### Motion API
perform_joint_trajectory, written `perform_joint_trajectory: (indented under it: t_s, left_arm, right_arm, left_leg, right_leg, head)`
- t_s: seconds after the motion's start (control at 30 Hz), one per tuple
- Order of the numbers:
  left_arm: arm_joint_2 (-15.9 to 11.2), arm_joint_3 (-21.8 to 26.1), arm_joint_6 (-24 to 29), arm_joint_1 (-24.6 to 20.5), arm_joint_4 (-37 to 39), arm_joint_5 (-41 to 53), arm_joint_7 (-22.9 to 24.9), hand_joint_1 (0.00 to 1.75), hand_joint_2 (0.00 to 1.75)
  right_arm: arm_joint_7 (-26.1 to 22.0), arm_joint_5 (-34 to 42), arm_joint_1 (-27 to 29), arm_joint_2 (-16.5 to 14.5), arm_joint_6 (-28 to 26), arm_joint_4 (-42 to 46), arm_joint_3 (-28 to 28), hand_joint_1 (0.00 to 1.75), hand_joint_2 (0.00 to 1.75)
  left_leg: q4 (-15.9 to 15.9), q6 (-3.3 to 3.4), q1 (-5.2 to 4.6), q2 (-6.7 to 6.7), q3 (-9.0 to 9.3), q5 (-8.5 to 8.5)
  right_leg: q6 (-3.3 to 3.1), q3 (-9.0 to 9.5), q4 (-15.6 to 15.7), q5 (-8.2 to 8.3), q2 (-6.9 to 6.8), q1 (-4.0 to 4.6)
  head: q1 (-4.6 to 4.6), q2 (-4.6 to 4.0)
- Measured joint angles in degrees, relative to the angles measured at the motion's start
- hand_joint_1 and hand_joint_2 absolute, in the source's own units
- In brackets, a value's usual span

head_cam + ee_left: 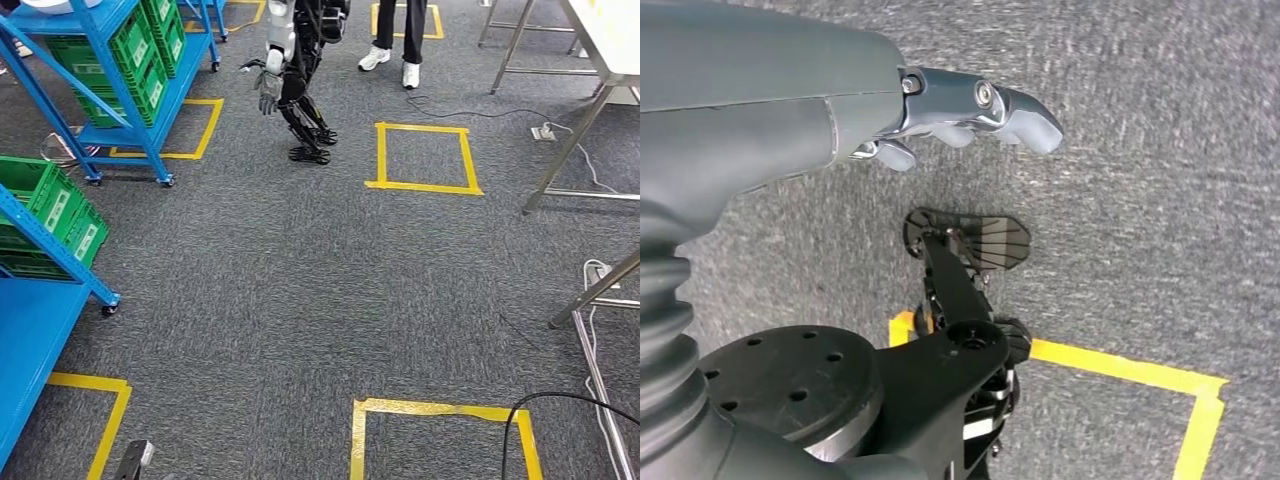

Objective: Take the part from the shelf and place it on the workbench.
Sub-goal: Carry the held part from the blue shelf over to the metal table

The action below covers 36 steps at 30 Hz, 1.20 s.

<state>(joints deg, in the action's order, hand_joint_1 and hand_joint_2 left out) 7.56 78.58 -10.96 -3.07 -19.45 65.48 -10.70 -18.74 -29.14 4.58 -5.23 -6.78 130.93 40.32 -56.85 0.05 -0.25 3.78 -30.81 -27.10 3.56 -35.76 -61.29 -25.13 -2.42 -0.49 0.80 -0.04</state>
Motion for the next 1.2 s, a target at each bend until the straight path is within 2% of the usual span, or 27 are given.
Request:
perform_joint_trajectory:
  t_s: [0.03, 0.07, 0.13, 0.17, 0.23, 0.3, 0.33, 0.37, 0.4, 0.43, 0.5, 0.57, 0.63, 0.7, 0.77, 0.8, 0.83, 0.87, 0.9, 0.93, 0.97, 1.0, 1.03, 1.07, 1.13, 1.17, 1.2]
  left_arm:
    - [0.0, 0.0, -0.1, 0.0, 0.0, 0.3, 0.1, 0.00, 1.75]
    - [-0.1, 0.0, -0.2, -0.1, 0.0, 0.5, 0.2, 0.00, 1.75]
    - [-0.1, -0.1, -0.4, -0.1, 0.0, 1.0, 0.3, 0.00, 1.75]
    - [-0.1, -0.1, -0.6, -0.1, 0.0, 1.2, 0.3, 0.00, 1.75]
    - [0.0, -0.2, -0.8, -0.1, 0.1, 1.3, 0.3, 0.00, 1.75]
    - [0.1, -0.2, -0.9, 0.0, 0.3, 1.5, 0.3, 0.00, 1.75]
    - [0.1, -0.2, -0.9, 0.1, 0.3, 1.6, 0.3, 0.00, 1.75]
    - [0.1, -0.2, -0.9, 0.2, 0.3, 1.7, 0.3, 0.00, 1.75]
    - [0.1, -0.2, -0.9, 0.2, 0.4, 1.7, 0.3, 0.00, 1.75]
    - [0.1, -0.2, -0.9, 0.1, 0.4, 1.7, 0.3, 0.00, 1.75]
    - [0.2, -0.2, -0.9, 0.0, 0.4, 1.7, 0.3, 0.00, 1.75]
    - [0.3, -0.2, -0.9, 0.0, 0.4, 1.7, 0.3, 0.00, 1.75]
    - [0.4, -0.2, -0.9, -0.1, 0.4, 1.8, 0.3, 0.00, 1.75]
    - [0.5, -0.2, -0.9, -0.1, 0.4, 1.8, 0.3, 0.00, 1.75]
    - [0.5, -0.2, -0.9, 0.0, 0.4, 1.8, 0.3, 0.00, 1.75]
    - [0.4, -0.2, -0.9, 0.1, 0.4, 1.8, 0.3, 0.00, 1.75]
    - [0.5, -0.1, -1.0, 0.2, 0.4, 1.8, 0.3, 0.00, 1.75]
    - [0.5, -0.1, -1.0, 0.2, 0.4, 1.8, 0.3, 0.00, 1.75]
    - [0.6, -0.1, -1.0, 0.2, 0.5, 1.8, 0.3, 0.00, 1.75]
    - [0.7, -0.2, -1.1, 0.2, 0.5, 1.8, 0.3, 0.00, 1.75]
    - [0.7, -0.1, -1.1, 0.2, 0.5, 1.8, 0.3, 0.00, 1.75]
    - [0.8, -0.1, -1.1, 0.2, 0.6, 1.8, 0.3, 0.00, 1.75]
    - [0.8, -0.1, -1.1, 0.2, 0.6, 1.8, 0.3, 0.00, 1.75]
    - [0.8, -0.1, -1.0, 0.1, 0.6, 1.8, 0.3, 0.00, 1.75]
    - [0.8, -0.1, -1.0, 0.1, 0.6, 1.8, 0.3, 0.00, 1.75]
    - [0.8, -0.1, -1.0, 0.0, 0.6, 1.8, 0.2, 0.00, 1.75]
    - [0.9, -0.1, -1.0, 0.0, 0.6, 1.7, 0.2, 0.00, 1.75]
  right_arm:
    - [-1.5, 0.3, 0.1, -0.1, -1.3, 0.3, 0.4, 1.75, 1.75]
    - [-3.4, 0.8, 0.2, -0.2, -2.8, 0.7, 0.8, 1.75, 1.75]
    - [-7.2, 2.0, 0.4, -0.5, -5.3, 1.9, 2.0, 1.75, 1.75]
    - [-8.7, 2.5, 0.4, -0.6, -6.0, 2.5, 2.6, 1.75, 1.75]
    - [-10.7, 2.6, 0.1, -0.8, -6.6, 3.4, 3.2, 1.75, 1.75]
    - [-12.9, 1.9, -0.3, -1.1, -6.8, 3.7, 3.5, 1.75, 1.75]
    - [-13.9, 1.3, -0.5, -1.2, -6.9, 3.8, 3.5, 1.75, 1.75]
    - [-14.6, 0.7, -0.6, -1.3, -6.9, 3.8, 3.5, 1.75, 1.75]
    - [-15.1, 0.2, -0.9, -1.4, -6.7, 3.9, 3.5, 1.75, 1.75]
    - [-15.3, -0.2, -1.1, -1.4, -6.5, 4.0, 3.3, 1.75, 1.75]
    - [-15.6, -0.8, -1.7, -1.5, -5.7, 4.1, 2.6, 1.75, 1.75]
    - [-15.9, -1.2, -2.2, -1.5, -5.2, 4.3, 1.6, 1.75, 1.75]
    - [-16.1, -1.4, -2.3, -1.5, -5.0, 4.5, 1.1, 1.75, 1.75]
    - [-16.3, -1.7, -2.5, -1.5, -4.9, 4.6, 0.8, 1.75, 1.75]
    - [-16.9, -2.6, -2.6, -1.5, -4.9, 4.6, 0.2, 1.75, 1.75]
    - [-17.2, -3.4, -2.7, -1.5, -5.1, 4.6, -0.3, 1.75, 1.75]
    - [-17.4, -4.2, -2.7, -1.4, -5.3, 4.6, -0.8, 1.75, 1.75]
    - [-17.6, -5.0, -2.7, -1.4, -5.5, 4.6, -1.2, 1.75, 1.75]
    - [-17.6, -5.5, -2.8, -1.3, -5.8, 4.6, -1.6, 1.75, 1.75]
    - [-17.6, -5.9, -2.9, -1.2, -6.1, 4.6, -1.9, 1.75, 1.75]
    - [-17.4, -6.2, -3.1, -1.0, -6.4, 4.6, -2.2, 1.75, 1.75]
    - [-17.2, -6.3, -3.3, -0.8, -6.6, 4.6, -2.5, 1.75, 1.75]
    - [-16.9, -6.3, -3.5, -0.5, -6.8, 4.5, -2.8, 1.75, 1.75]
    - [-16.5, -6.3, -3.6, -0.3, -6.9, 4.5, -2.9, 1.75, 1.75]
    - [-16.0, -6.2, -3.5, 0.1, -7.1, 4.5, -3.1, 1.75, 1.75]
    - [-15.9, -6.2, -3.5, 0.3, -7.2, 4.4, -3.1, 1.75, 1.75]
    - [-15.8, -6.2, -3.5, 0.5, -7.3, 4.4, -3.1, 1.75, 1.75]
  left_leg:
    - [-0.1, -0.25, -0.20, 0.37, 0.13, -0.14]
    - [-0.1, -0.44, -0.39, 0.72, 0.18, -0.22]
    - [-0.1, -0.90, -0.31, 1.17, 0.32, -0.47]
    - [-0.7, -1.18, -0.22, 0.57, 0.14, -1.09]
    - [-5.2, -1.61, -0.03, -1.57, -1.85, -3.91]
    - [-13.1, -1.61, 0.01, -3.03, -5.80, -7.26]
    - [-15.8, -1.54, 0.02, -3.31, -7.35, -7.88]
    - [-16.7, -1.43, 0.02, -3.48, -8.02, -7.41]
    - [-15.2, -1.29, 0.04, -3.67, -7.57, -5.85]
    - [-12.0, -1.17, 0.08, -4.10, -6.15, -3.69]
    - [-4.5, -1.11, 0.41, -6.66, -2.68, -0.43]
    - [-1.0, -1.00, 0.52, -8.39, -1.11, 0.28]
    - [-0.5, -0.40, 0.38, -7.42, -1.04, 0.47]
    - [-0.2, 0.36, 0.40, -6.18, -1.00, 0.80]
    - [-0.1, 0.79, 0.31, -4.86, -0.98, 0.88]
    - [-0.1, 0.89, 0.24, -4.17, -0.98, 0.85]
    - [-0.1, 0.90, 0.20, -3.47, -0.97, 0.83]
    - [-0.1, 0.91, 0.18, -2.82, -0.95, 0.79]
    - [-0.1, 0.87, 0.18, -2.19, -0.87, 0.73]
    - [-0.1, 0.78, 0.18, -1.60, -0.74, 0.63]
    - [-0.1, 0.62, 0.14, -1.00, -0.55, 0.48]
    - [-0.1, 0.39, 0.03, -0.48, -0.37, 0.31]
    - [-0.2, 0.15, -0.08, -0.03, -0.23, 0.18]
    - [-0.2, -0.10, -0.17, 0.38, -0.14, 0.12]
    - [-0.1, -0.64, -0.18, 1.13, -0.07, 0.07]
    - [-0.3, -1.00, -0.12, 0.83, -0.11, -0.21]
    - [-1.3, -1.34, -0.07, -0.02, -0.54, -1.02]
  right_leg:
    - [-0.41, 0.88, 1.6, 0.27, -0.44, 0.09]
    - [-0.89, 0.93, 1.9, 0.14, -0.31, 0.21]
    - [-1.76, 0.75, 2.0, 0.30, 0.86, 0.12]
    - [-2.11, 0.77, 2.1, 0.37, 1.39, 0.06]
    - [-2.69, 0.85, 2.3, 0.50, 2.45, -0.10]
    - [-2.98, 0.75, 2.3, 0.54, 3.71, -0.07]
    - [-3.02, 0.71, 2.3, 0.57, 4.45, -0.04]
    - [-3.01, 0.69, 2.3, 0.62, 5.20, -0.02]
    - [-2.95, 0.70, 2.3, 0.68, 5.94, -0.04]
    - [-2.82, 0.72, 2.3, 0.76, 6.65, -0.09]
    - [-2.39, 0.52, 2.1, 0.93, 7.97, -0.10]
    - [-1.68, 0.08, 2.1, 1.24, 9.16, -0.18]
    - [-0.95, -0.35, 2.3, 1.62, 9.87, -0.43]
    - [-0.54, -1.45, 0.6, 0.48, 7.53, -0.28]
    - [-0.29, -4.30, -5.8, -3.08, 4.14, -0.04]
    - [-0.16, -6.03, -9.7, -4.91, 3.40, -0.04]
    - [-0.09, -7.30, -12.8, -6.04, 3.05, -0.06]
    - [-0.06, -7.67, -13.9, -6.13, 2.88, -0.06]
    - [-0.09, -6.82, -12.6, -5.14, 2.72, -0.05]
    - [-0.15, -4.86, -9.3, -3.44, 2.34, -0.03]
    - [-0.26, -2.40, -4.9, -1.93, 1.29, 0.09]
    - [-0.49, -0.25, -1.1, -0.74, 0.48, 0.26]
    - [-0.75, 1.16, 1.3, -0.12, -0.10, 0.44]
    - [-1.05, 1.70, 2.4, -0.03, -0.31, 0.63]
    - [-1.72, 1.51, 2.5, 0.26, 0.87, 0.69]
    - [-2.03, 1.45, 2.6, 0.40, 1.40, 0.58]
    - [-2.32, 1.44, 2.8, 0.56, 1.91, 0.41]
  head:
    - [0.04, 0.00]
    - [0.08, 0.00]
    - [0.14, 0.00]
    - [0.16, 0.00]
    - [0.32, 0.00]
    - [0.45, 0.00]
    - [0.48, 0.00]
    - [0.46, 0.00]
    - [0.48, 0.00]
    - [0.47, 0.00]
    - [0.46, 0.00]
    - [0.51, 0.00]
    - [0.58, 0.00]
    - [0.35, 0.00]
    - [0.09, 0.00]
    - [0.03, 0.00]
    - [0.05, 0.00]
    - [0.05, 0.00]
    - [0.04, 0.00]
    - [0.05, 0.00]
    - [0.04, 0.00]
    - [0.08, 0.00]
    - [0.09, 0.00]
    - [0.13, 0.00]
    - [0.13, 0.00]
    - [0.16, 0.00]
    - [0.21, 0.00]
